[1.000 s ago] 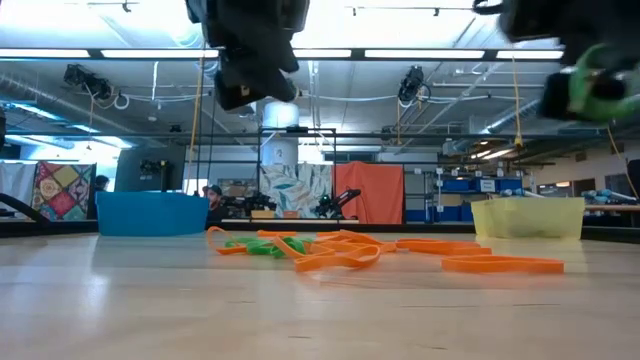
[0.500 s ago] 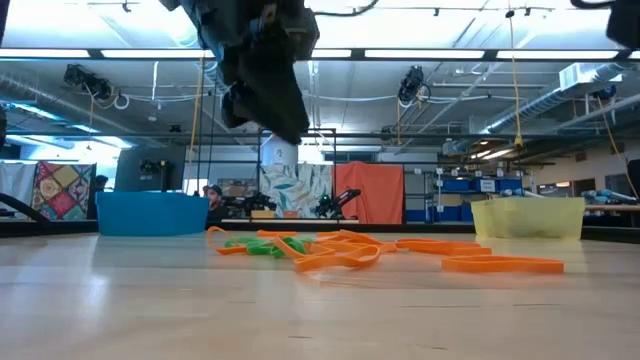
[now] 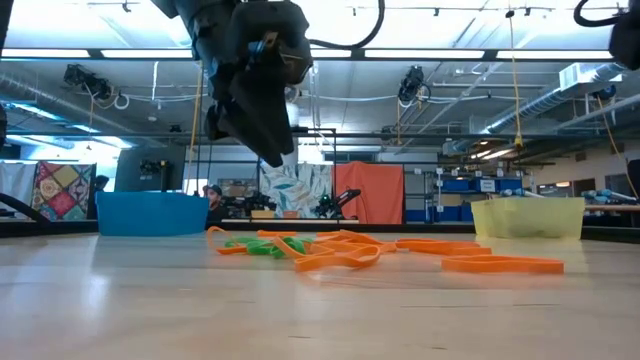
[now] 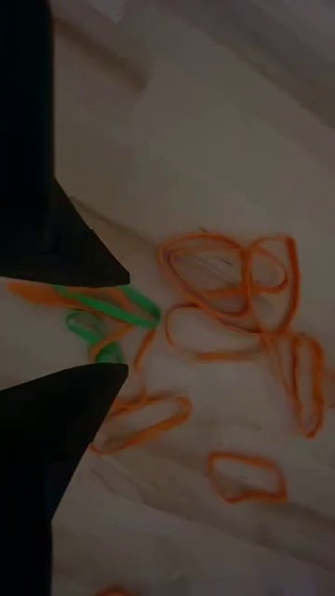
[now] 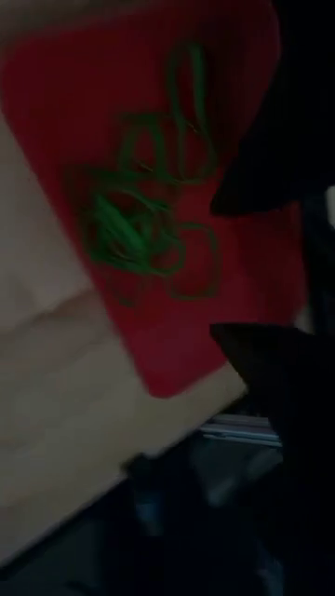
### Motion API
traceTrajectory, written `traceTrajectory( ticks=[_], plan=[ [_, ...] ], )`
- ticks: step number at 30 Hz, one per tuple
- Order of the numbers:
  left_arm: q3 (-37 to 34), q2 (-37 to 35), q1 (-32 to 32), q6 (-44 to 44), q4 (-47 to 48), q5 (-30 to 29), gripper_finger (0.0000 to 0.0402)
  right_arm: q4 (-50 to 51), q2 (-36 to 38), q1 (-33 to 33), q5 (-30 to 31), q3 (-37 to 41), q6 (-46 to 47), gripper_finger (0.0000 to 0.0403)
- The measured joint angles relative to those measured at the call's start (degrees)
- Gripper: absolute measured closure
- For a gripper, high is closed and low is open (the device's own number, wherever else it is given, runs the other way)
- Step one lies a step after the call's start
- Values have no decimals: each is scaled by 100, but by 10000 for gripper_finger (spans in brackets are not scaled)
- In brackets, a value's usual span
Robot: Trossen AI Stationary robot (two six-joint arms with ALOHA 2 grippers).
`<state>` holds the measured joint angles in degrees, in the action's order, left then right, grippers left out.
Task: Sort rubber bands into baskets
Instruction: Put the green rubber band into the red bin
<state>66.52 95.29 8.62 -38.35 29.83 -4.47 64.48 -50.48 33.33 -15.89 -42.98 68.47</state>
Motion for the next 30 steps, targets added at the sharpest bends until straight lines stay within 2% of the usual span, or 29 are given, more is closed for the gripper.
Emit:
traceTrajectory(
  ticks=[4,7,10,13,20,24,30],
  plan=[
    [0,0,0,287,114,-81,254,-47,-2,-91,686,0,239,160],
    [-42,0,-15,485,251,-133,254,-176,-2,-192,1141,0,346,155],
    [-273,4,-31,542,222,-122,254,-397,-2,-258,1329,0,378,158],
    [-590,13,-33,542,78,-86,254,-647,-2,-278,1330,0,358,162],
    [-1300,13,-31,246,-1212,139,255,-740,-2,-278,1235,0,345,166],
    [-1521,13,-26,60,-1576,126,255,-742,-2,-277,1128,0,371,166],
    [-1690,20,116,288,-1755,-275,255,-868,-2,-276,938,0,501,166]
  ],
)
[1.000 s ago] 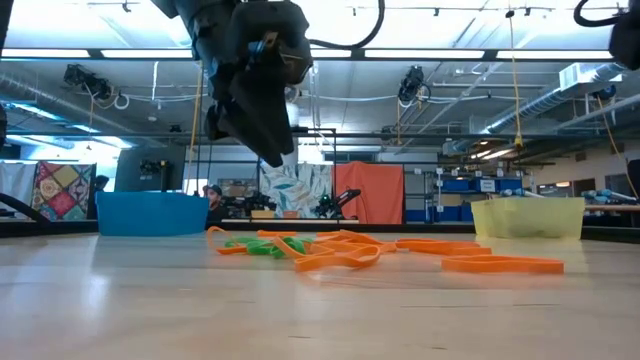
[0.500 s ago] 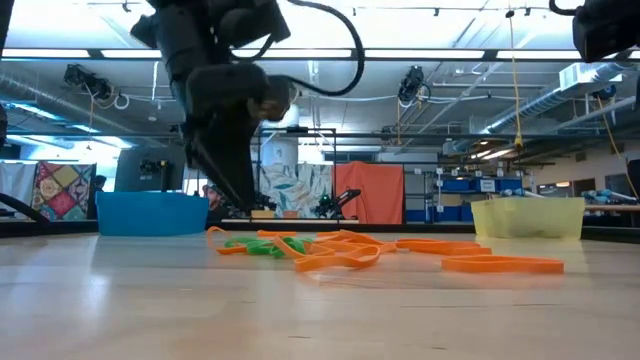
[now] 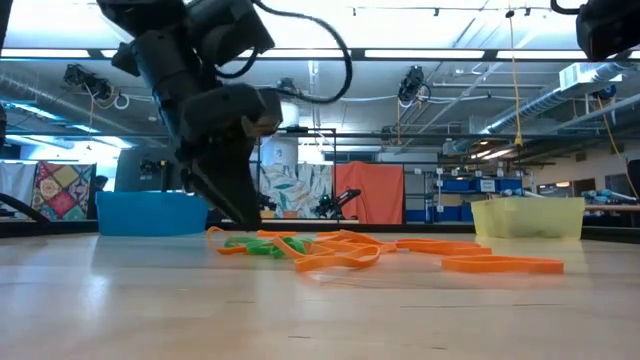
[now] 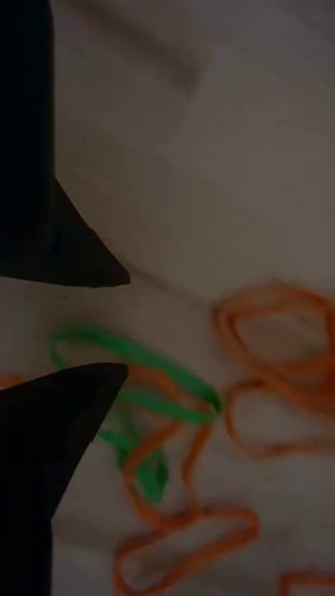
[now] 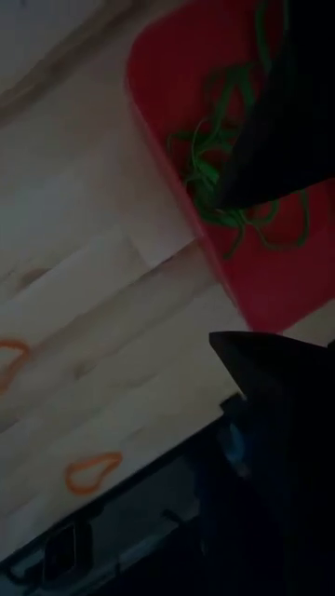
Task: Sort rubber bands into baskets
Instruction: Put the green rubber band into the red bin
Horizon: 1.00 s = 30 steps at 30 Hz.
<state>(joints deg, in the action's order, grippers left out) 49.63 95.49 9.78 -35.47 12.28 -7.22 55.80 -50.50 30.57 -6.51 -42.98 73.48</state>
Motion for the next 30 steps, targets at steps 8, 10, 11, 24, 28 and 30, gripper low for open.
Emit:
traceTrajectory(
  ticks=[8,10,11,24,28,30],
  plan=[
    [8,427,190,619,-77,-112,255,-337,-1,0,-17,0,32,166],
    [25,556,190,381,-118,-124,256,-416,-2,4,-17,0,34,166],
    [27,613,190,225,-126,-147,260,-450,-2,4,-14,0,46,166],
    [-32,114,151,-1354,110,22,398,-941,-73,199,900,0,329,201],
    [0,-736,229,-1453,-70,-262,399,-1818,-344,199,1052,0,-96,210],
    [-6,-1066,292,-1453,-193,-504,400,-2324,-546,199,1066,0,-432,212]
  ],
)
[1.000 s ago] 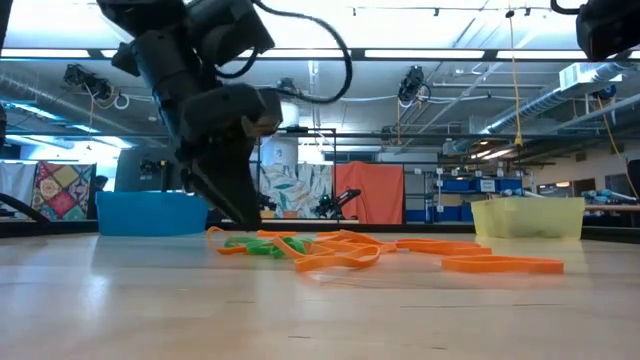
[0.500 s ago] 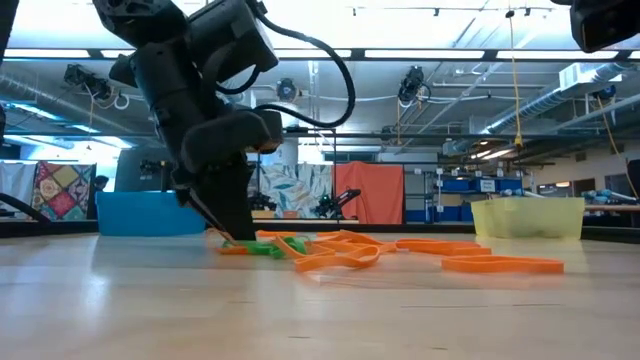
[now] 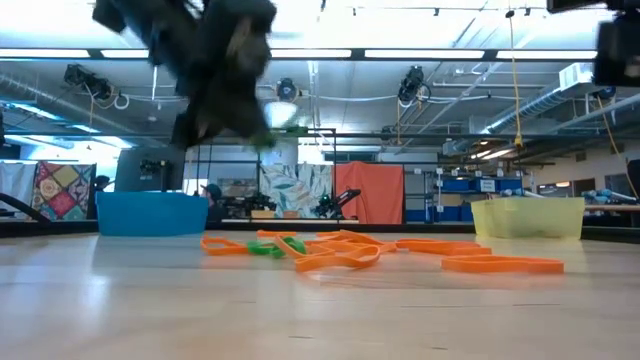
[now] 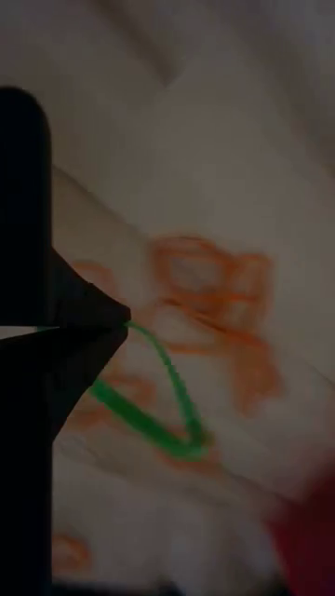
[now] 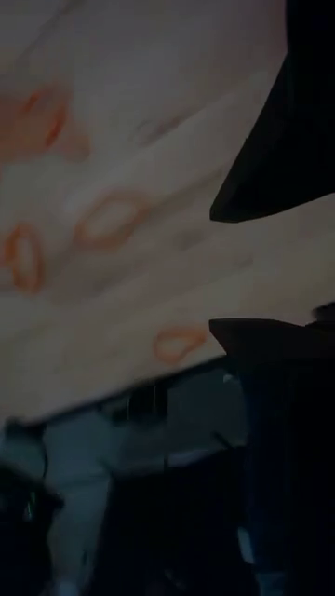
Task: Sort rubber bands into baskets
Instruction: Put the green rubber band into the red bin
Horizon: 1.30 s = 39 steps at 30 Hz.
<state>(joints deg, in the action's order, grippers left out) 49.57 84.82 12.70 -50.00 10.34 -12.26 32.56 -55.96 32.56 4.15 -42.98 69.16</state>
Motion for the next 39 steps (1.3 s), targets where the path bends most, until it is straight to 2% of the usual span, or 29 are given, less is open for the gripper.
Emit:
traceTrajectory(
  ticks=[3,6,9,13,19,25,28,31,33,39],
  plan=[
    [0,-342,112,42,-555,-355,400,-868,-355,-6,295,0,-588,213],
    [10,-370,134,190,-1141,-465,400,-1765,-711,-102,859,0,-1133,213],
    [2,-244,120,177,-1572,-496,401,-2232,-940,-442,1081,0,-1081,211],
    [2,-85,135,343,-2219,-498,401,-2568,-1120,-960,687,2,-1168,195],
    [9,3,169,481,-2597,-506,401,-3820,-1404,-1639,-140,0,-1375,154],
    [8,2,115,689,-3036,-527,401,-5820,-2261,-2308,-1035,0,-755,128],
    [8,2,111,696,-3036,-578,401,-6380,-2635,-2499,-1254,-4,-355,127],
    [8,2,115,647,-2946,-589,401,-6491,-2868,-2538,-1604,-2,-139,145],
    [8,2,115,627,-2975,-587,401,-6513,-2936,-2445,-1677,0,-85,173],
    [10,2,120,627,-2974,-585,401,-6506,-2880,-2303,-1482,0,-77,314]
  ],
)
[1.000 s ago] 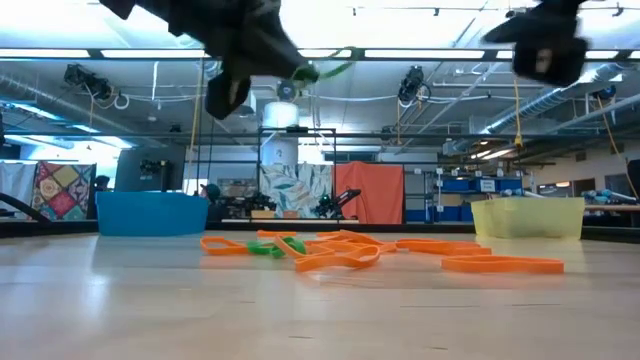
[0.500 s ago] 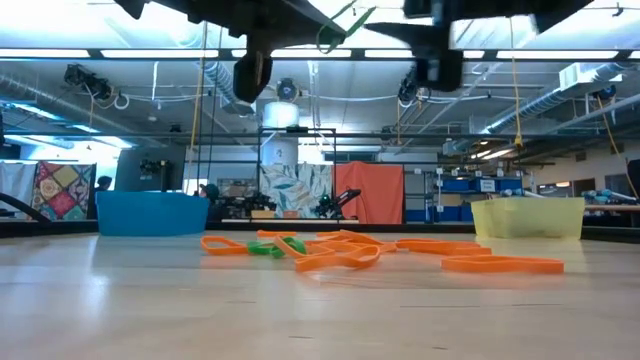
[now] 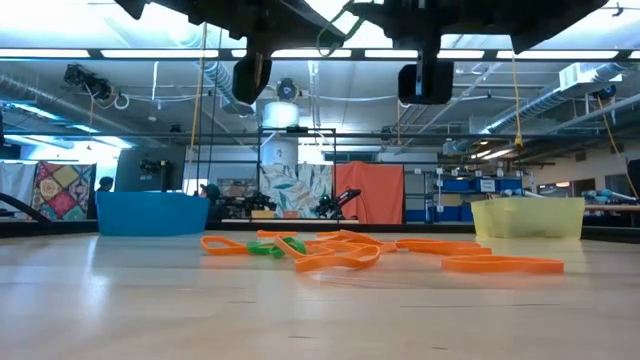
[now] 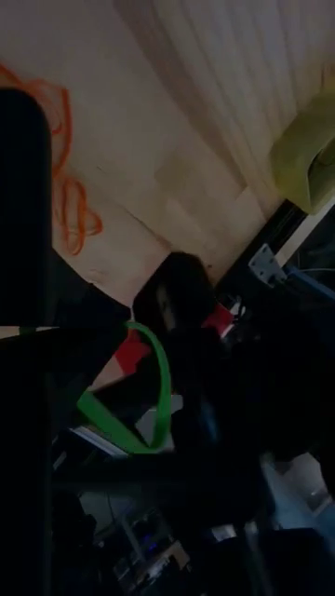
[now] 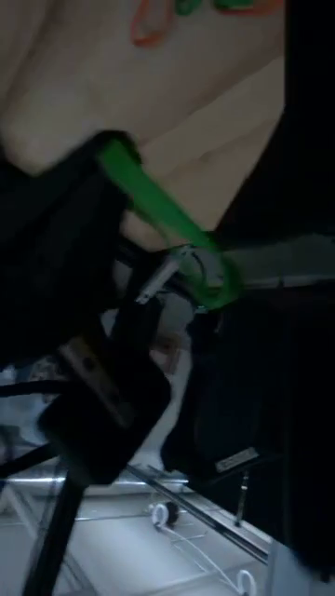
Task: Sort rubber bands into baskets
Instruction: Put the green rubber band into the red bin
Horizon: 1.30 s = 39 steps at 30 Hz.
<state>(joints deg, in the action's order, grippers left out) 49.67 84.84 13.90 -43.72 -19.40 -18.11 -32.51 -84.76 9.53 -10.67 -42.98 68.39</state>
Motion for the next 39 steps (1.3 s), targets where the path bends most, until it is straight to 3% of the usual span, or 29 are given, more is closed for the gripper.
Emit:
traceTrajectory(
  ticks=[3,8,11,23,29,35,39],
  plan=[
    [0,0,10,-6,4,0,401,-7,76,-24,91,0,-133,384],
    [0,0,10,4,-85,347,397,14,186,-25,20,0,-323,395],
    [2,0,10,-13,-103,623,384,122,304,75,14,0,-502,397],
    [2,-2,1,-20,-374,711,287,1474,726,347,183,0,-718,400],
    [2,-2,8,-140,-229,839,284,1813,1076,388,170,0,-792,401],
    [2,-2,9,-299,-111,1025,286,2897,1326,571,-551,-2,-1179,394],
    [4,-4,8,-225,308,735,286,3718,999,758,354,0,-2552,357]
  ],
)
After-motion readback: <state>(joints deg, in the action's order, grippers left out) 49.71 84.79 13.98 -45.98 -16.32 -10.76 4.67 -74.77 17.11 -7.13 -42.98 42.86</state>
